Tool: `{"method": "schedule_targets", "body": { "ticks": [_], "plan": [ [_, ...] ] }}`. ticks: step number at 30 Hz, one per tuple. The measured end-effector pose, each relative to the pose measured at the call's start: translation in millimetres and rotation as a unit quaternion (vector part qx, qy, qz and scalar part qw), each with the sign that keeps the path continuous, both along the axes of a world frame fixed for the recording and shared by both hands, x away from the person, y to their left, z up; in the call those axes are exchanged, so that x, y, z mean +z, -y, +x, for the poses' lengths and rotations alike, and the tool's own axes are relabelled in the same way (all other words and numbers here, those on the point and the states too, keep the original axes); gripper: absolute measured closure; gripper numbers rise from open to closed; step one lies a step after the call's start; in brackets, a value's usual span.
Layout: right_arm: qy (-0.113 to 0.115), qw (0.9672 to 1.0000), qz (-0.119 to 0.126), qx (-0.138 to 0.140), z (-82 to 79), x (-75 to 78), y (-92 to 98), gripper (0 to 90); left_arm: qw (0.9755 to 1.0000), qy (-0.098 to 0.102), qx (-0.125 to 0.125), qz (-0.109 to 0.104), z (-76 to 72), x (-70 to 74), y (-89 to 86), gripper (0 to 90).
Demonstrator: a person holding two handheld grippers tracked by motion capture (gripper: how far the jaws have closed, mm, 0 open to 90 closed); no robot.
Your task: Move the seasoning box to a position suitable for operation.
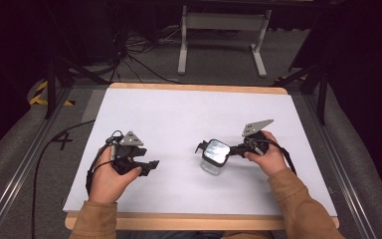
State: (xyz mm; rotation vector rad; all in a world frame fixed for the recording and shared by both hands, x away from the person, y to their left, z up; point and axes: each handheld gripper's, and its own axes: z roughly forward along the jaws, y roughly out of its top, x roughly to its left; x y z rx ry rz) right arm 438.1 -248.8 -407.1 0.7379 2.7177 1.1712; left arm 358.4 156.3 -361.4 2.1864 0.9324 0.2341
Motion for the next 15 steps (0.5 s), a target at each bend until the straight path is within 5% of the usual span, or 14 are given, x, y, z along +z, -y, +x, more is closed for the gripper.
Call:
{"method": "schedule_targets", "body": {
  "ticks": [15],
  "plan": [
    [-0.007,0.9996,-0.018,0.019,-18.4,0.6,-4.6,90.0,0.9995,0.003,-0.03,0.003,13.1,0.4,16.6,38.3]
  ]
}}
